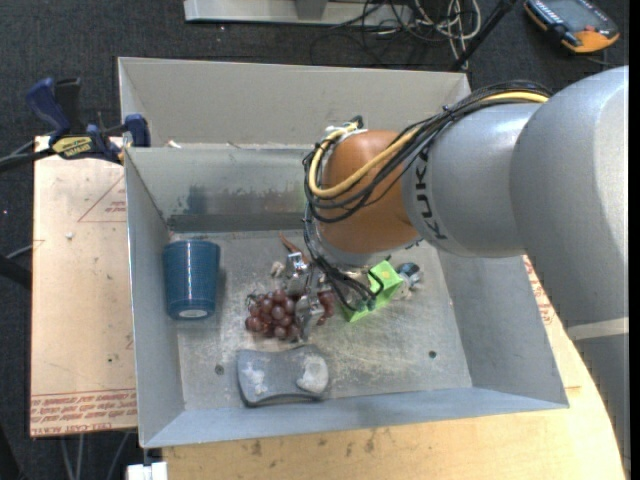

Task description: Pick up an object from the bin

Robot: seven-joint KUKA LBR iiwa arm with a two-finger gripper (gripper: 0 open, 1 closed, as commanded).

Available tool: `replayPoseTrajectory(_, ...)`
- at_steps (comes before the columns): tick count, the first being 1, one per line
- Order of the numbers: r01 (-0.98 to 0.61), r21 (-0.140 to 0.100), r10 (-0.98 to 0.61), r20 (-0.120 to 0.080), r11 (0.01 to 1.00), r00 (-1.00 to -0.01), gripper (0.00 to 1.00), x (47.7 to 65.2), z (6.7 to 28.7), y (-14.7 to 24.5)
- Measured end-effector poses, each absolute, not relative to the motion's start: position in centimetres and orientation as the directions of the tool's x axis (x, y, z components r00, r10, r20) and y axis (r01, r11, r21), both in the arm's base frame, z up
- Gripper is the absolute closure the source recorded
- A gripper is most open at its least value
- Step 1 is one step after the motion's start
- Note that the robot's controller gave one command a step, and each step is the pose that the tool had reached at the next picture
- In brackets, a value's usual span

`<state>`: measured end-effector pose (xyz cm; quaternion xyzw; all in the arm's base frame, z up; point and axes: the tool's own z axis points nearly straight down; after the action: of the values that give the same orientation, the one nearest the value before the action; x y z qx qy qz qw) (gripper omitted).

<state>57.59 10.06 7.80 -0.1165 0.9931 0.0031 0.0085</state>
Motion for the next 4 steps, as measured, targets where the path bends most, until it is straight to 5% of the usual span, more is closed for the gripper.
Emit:
replayPoseTrajectory(1,-0.231,0.004,-0.231,-0.018,0.973,-0.973,1.0,57.6,7.8,10.1)
replayPoseTrajectory(2,-0.232,0.001,-0.232,-0.002,0.973,-0.973,1.0,57.6,19.1,9.3)
replayPoseTrajectory(3,-0.232,0.001,-0.232,-0.002,0.973,-0.973,1.0,57.6,19.0,9.2)
replayPoseTrajectory(4,-0.232,0.002,-0.232,-0.013,0.973,-0.973,1.0,58.1,16.0,7.9)
